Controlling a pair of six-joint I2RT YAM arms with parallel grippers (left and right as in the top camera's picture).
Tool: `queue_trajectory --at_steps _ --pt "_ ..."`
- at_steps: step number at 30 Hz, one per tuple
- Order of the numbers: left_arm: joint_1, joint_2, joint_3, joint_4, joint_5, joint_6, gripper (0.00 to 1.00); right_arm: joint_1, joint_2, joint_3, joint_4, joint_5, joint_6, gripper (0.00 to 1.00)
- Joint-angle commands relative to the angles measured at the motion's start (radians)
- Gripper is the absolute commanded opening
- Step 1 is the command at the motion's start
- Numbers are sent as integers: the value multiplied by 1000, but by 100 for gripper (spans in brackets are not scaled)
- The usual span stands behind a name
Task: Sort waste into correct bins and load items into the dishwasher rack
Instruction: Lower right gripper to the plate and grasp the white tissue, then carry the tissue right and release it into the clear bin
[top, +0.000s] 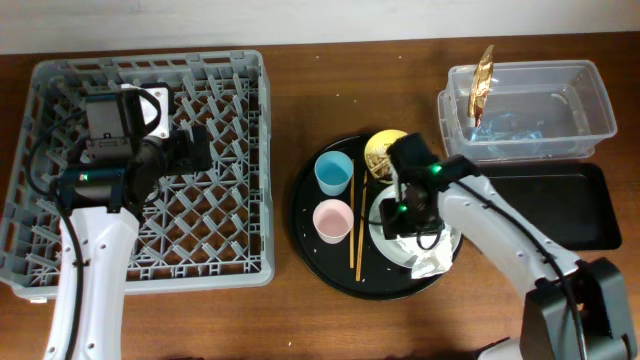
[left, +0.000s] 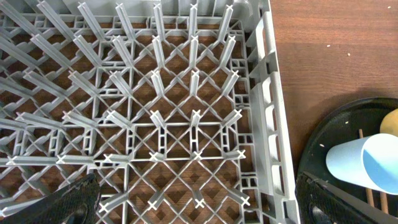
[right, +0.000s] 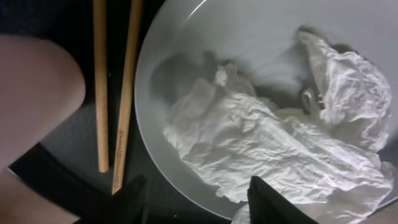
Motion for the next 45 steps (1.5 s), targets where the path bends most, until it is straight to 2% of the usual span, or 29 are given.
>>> queue_trajectory --at_steps 1,4,6,10,11,14,17,19,21,26,27,29,31,32,33,34,35,40,41,43,45 --pt "6 4 20 2 11 15 99 26 48 -9 1 87 -10 55" --pt "6 4 20 2 11 15 99 26 119 -9 -2 90 -35 55" --pt "6 4 20 2 11 15 99 26 142 -9 -3 91 -35 48" --pt "6 4 20 2 11 15 99 25 141 0 0 94 -32 6" --pt "6 4 20 2 11 15 99 25 141 24 -15 94 -32 4" --pt "6 4 20 2 11 15 99 23 140 164 -114 94 -32 4" --pt "6 4 20 2 11 15 99 -8 140 396 -294 95 -32 4" --pt "6 4 20 2 11 15 99 -64 140 543 -402 95 -32 4" --pt "6 4 20 2 11 15 99 -118 140 603 -461 94 -32 4" --pt "6 4 20 2 11 15 99 -151 140 566 -536 94 -32 4" --pt "6 4 20 2 11 15 99 -151 141 550 -542 94 -32 8" --pt "6 4 20 2 11 15 99 -151 141 497 -537 90 -32 4" --pt "6 4 20 2 11 15 99 -151 141 464 -533 72 -32 5" --pt "6 4 20 2 11 15 99 -151 141 450 -532 71 -32 19" --pt "6 4 20 2 11 15 99 -151 141 436 -532 67 -32 21" --pt "6 4 20 2 11 15 99 -151 141 436 -531 63 -32 15" --pt "6 4 20 2 11 15 99 -151 141 436 -525 63 -32 4" --pt "6 4 20 2 11 15 99 -151 141 436 -510 56 -32 4" --pt "6 4 20 2 11 15 99 -151 141 436 -510 56 -32 8" --pt "6 4 20 2 11 15 99 -150 141 436 -510 56 -32 34" --pt "6 4 20 2 11 15 99 -143 141 419 -495 55 -32 43"
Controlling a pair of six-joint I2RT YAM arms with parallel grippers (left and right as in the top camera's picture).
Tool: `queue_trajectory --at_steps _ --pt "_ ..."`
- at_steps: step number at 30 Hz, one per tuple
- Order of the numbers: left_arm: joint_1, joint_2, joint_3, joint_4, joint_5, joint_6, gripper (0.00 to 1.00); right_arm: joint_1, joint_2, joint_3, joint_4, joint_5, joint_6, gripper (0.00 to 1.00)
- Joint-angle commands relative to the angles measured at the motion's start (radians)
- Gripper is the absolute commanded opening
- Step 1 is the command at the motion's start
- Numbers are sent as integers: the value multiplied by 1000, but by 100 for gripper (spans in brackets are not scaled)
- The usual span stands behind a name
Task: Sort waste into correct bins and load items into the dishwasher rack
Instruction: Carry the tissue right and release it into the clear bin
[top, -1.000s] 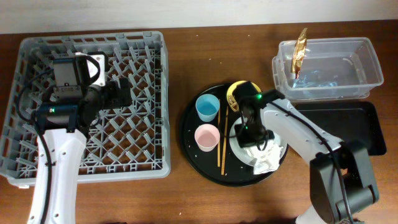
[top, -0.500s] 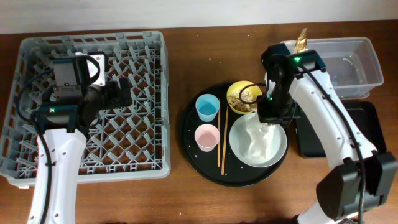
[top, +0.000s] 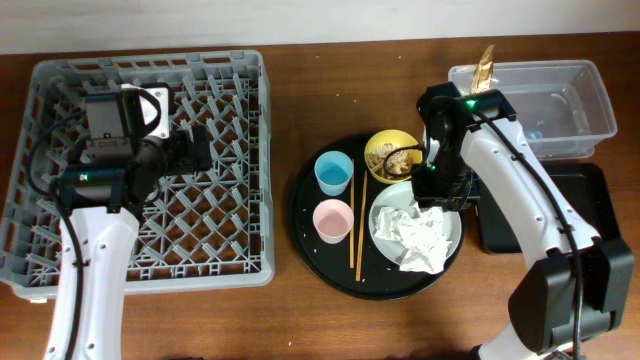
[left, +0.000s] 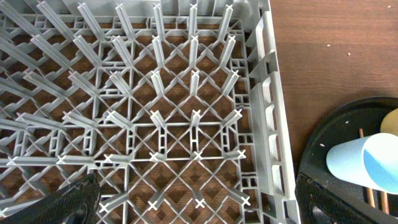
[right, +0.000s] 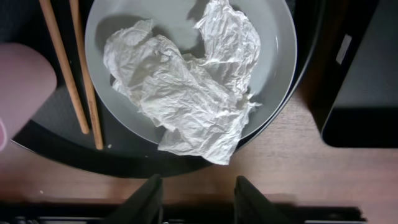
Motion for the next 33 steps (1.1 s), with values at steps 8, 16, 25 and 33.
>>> queue_trajectory --at_steps 8,16,25,33 --pt "6 4 20 2 11 12 99 167 -4 -400 349 89 37 52" --pt "6 4 20 2 11 12 99 163 -16 -381 406 127 37 4" --pt "6 4 20 2 11 12 99 -13 -93 262 29 95 33 4" --pt "6 4 20 2 11 12 99 -384 50 252 612 146 90 4"
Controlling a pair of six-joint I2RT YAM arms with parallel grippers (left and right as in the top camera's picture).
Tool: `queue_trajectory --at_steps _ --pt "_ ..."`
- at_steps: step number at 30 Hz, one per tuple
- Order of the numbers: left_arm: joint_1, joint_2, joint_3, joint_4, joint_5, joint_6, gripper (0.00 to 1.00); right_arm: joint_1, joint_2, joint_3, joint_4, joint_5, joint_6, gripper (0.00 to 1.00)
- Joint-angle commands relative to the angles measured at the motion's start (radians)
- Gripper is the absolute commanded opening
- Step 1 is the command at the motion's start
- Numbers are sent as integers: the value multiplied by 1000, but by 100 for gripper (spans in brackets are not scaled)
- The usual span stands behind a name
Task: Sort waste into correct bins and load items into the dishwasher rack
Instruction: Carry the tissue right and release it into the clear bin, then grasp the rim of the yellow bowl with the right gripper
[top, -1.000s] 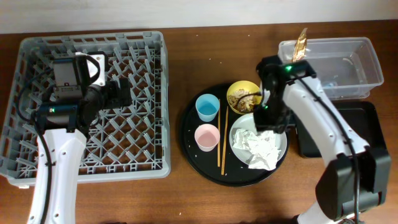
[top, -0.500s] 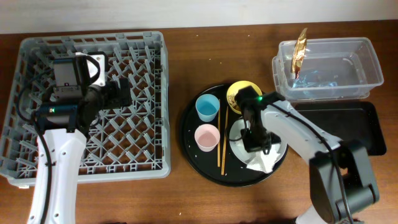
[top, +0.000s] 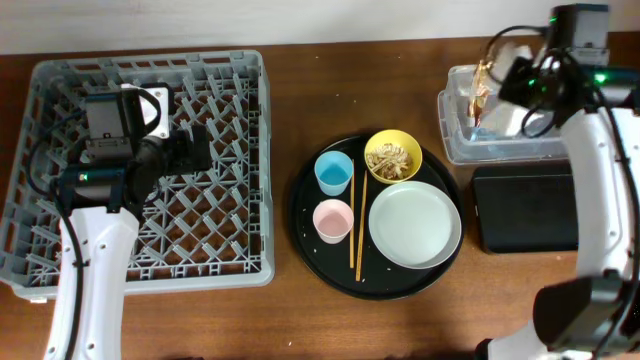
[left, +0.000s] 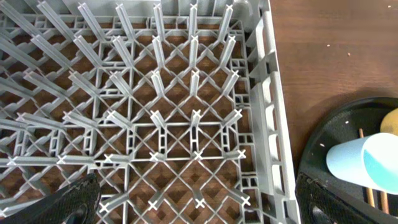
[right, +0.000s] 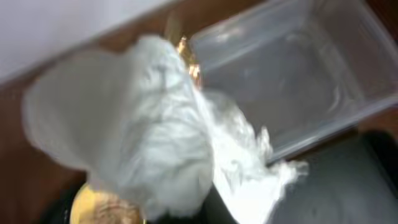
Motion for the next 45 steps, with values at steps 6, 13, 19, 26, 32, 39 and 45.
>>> queue_trajectory --at_steps 6,13,19,26,32,39,45 --pt "6 4 19 2 11 12 99 -33 314 5 235 27 17 57" --pt "6 4 19 2 11 12 99 -31 1 89 -62 -73 21 98" --pt "6 4 19 2 11 12 99 18 -95 64 -317 -404 16 98" --pt "6 4 19 2 11 12 99 290 13 -62 -275 -143 76 77" --pt "6 4 19 4 11 12 99 324 181 -65 -273 -118 118 77" --pt "6 4 19 6 11 12 99 408 207 -68 -190 -29 114 77" --pt "6 4 19 6 11 12 99 472 339 -68 48 -26 130 62"
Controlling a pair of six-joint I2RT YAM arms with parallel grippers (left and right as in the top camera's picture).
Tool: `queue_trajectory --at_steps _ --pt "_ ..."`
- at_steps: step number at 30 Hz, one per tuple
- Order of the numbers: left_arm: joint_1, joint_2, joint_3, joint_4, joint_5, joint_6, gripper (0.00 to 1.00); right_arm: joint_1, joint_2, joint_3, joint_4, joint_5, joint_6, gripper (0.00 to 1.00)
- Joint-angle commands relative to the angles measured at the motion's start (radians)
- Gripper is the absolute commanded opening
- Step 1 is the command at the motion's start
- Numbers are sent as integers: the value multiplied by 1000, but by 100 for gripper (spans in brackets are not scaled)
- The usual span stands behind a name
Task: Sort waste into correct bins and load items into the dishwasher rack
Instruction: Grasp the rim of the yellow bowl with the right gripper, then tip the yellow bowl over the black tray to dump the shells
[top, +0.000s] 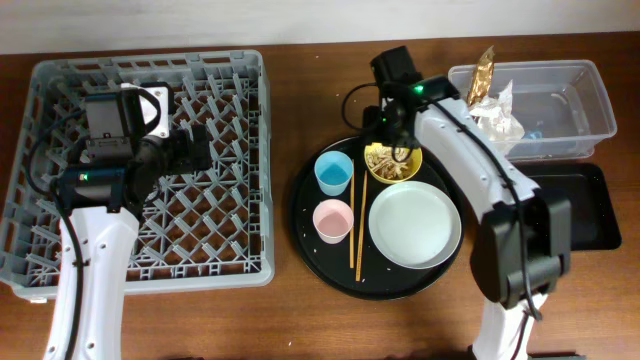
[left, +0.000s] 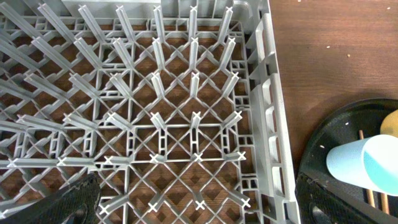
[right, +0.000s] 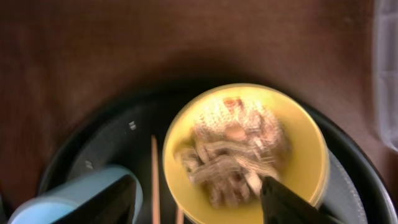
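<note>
On the round black tray (top: 308, 215) stand a yellow bowl (top: 392, 160) of food scraps, a blue cup (top: 333, 172), a pink cup (top: 332, 220), wooden chopsticks (top: 356, 225) and a bare white plate (top: 415, 225). My right gripper (right: 199, 208) hovers open just above the yellow bowl (right: 242, 149), with nothing in it. A crumpled white napkin (top: 497, 115) lies in the left end of the clear bin (top: 565, 110). My left gripper (left: 196, 208) hangs open and holds nothing over the grey dish rack (left: 155, 112).
A gold wrapper (top: 483, 75) stands upright at the clear bin's left edge. A flat black bin (top: 580, 205) lies in front of the clear one. The grey rack (top: 60, 250) fills the table's left side; its right wall is close to the tray.
My right gripper held the napkin over the clear bin; now the napkin lies in that bin and the gripper is open above the yellow bowl. The left arm has not moved.
My right gripper was low over the crumpled napkin on the white plate. Then it was higher, at the plate's far edge, napkin still on the plate. Later it held the napkin above the clear bin, leaving the plate bare. Now the napkin is in the bin.
</note>
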Motion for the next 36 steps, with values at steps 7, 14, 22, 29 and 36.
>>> queue_trajectory --at_steps 7,14,22,29,36 --pt "6 3 19 3 10 12 99 27 181 0 109 9 87 45" --pt "6 3 19 3 11 12 99 31 188 10 26 9 101 4" --pt "6 3 19 -4 11 12 99 -4 109 277 -304 -20 43 4" --pt "6 3 19 -4 11 12 99 -34 -8 482 -661 -13 -6 4" --pt "6 3 19 -4 10 12 99 0 -338 303 -741 64 -3 4"
